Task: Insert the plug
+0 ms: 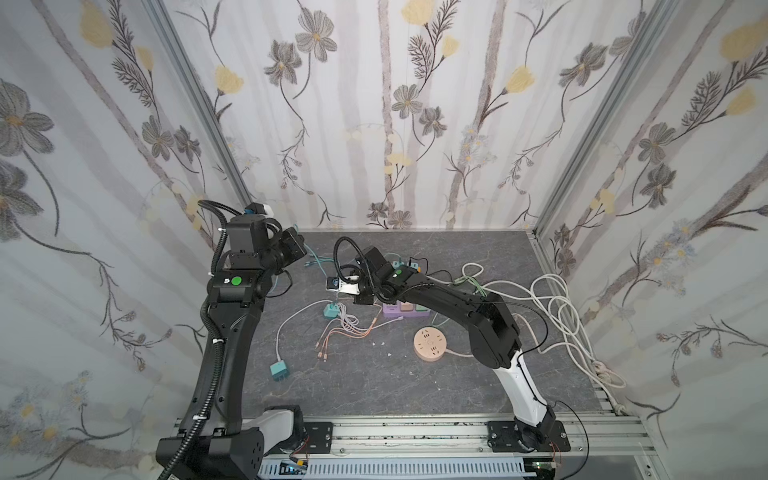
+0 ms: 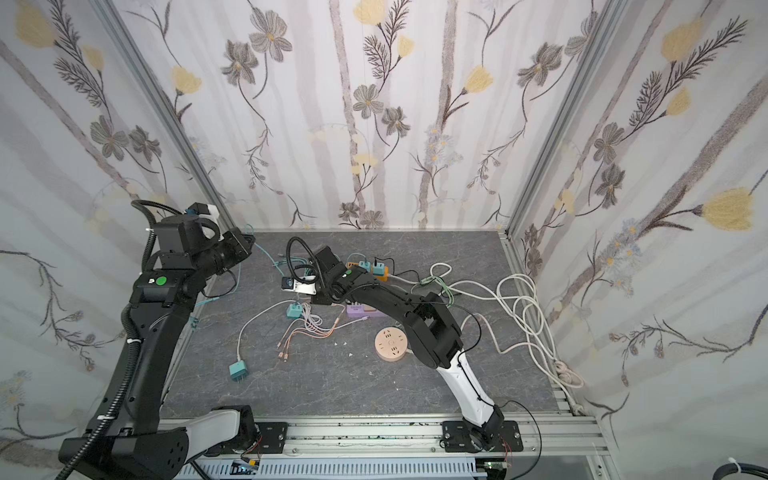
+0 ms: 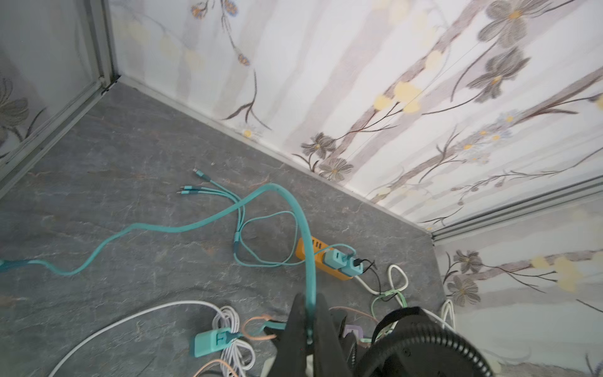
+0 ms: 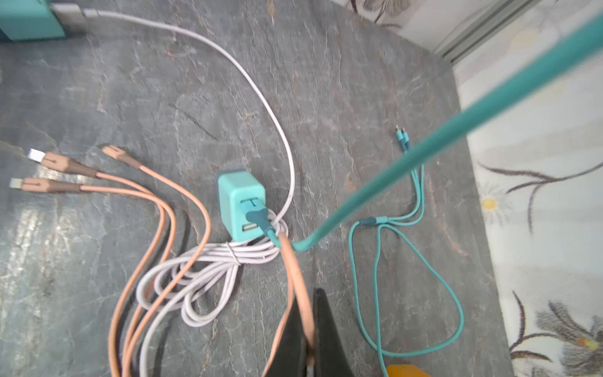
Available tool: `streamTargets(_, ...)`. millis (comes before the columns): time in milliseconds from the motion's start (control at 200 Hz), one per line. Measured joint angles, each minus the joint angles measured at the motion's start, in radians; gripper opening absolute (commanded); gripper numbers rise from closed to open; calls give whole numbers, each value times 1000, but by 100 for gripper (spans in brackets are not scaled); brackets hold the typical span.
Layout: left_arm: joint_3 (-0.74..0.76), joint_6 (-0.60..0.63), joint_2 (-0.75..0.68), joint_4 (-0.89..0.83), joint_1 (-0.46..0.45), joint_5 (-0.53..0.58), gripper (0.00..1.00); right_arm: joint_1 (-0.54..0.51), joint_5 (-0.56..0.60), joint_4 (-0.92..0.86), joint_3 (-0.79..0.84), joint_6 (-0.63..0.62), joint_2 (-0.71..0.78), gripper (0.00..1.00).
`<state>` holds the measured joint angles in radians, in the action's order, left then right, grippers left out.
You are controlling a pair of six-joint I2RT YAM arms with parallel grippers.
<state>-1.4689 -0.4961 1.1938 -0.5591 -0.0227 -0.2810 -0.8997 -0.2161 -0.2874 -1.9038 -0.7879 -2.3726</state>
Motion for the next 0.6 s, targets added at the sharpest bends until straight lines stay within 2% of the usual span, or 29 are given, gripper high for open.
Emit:
streamTargets(290, -40, -144, 2, 142, -6, 9, 0, -47, 119, 208, 114, -17, 30, 0)
streamTargets(415, -47, -174, 13, 164, -6, 6, 0, -60, 121, 232, 142, -29, 30, 0)
streamTargets(460, -66, -174, 24, 154, -4, 11, 0, -58, 128, 298, 200, -39, 51, 0)
streamTargets(600, -93, -174, 48, 170, 0, 65, 0, -62, 99, 318, 309, -85, 115, 0)
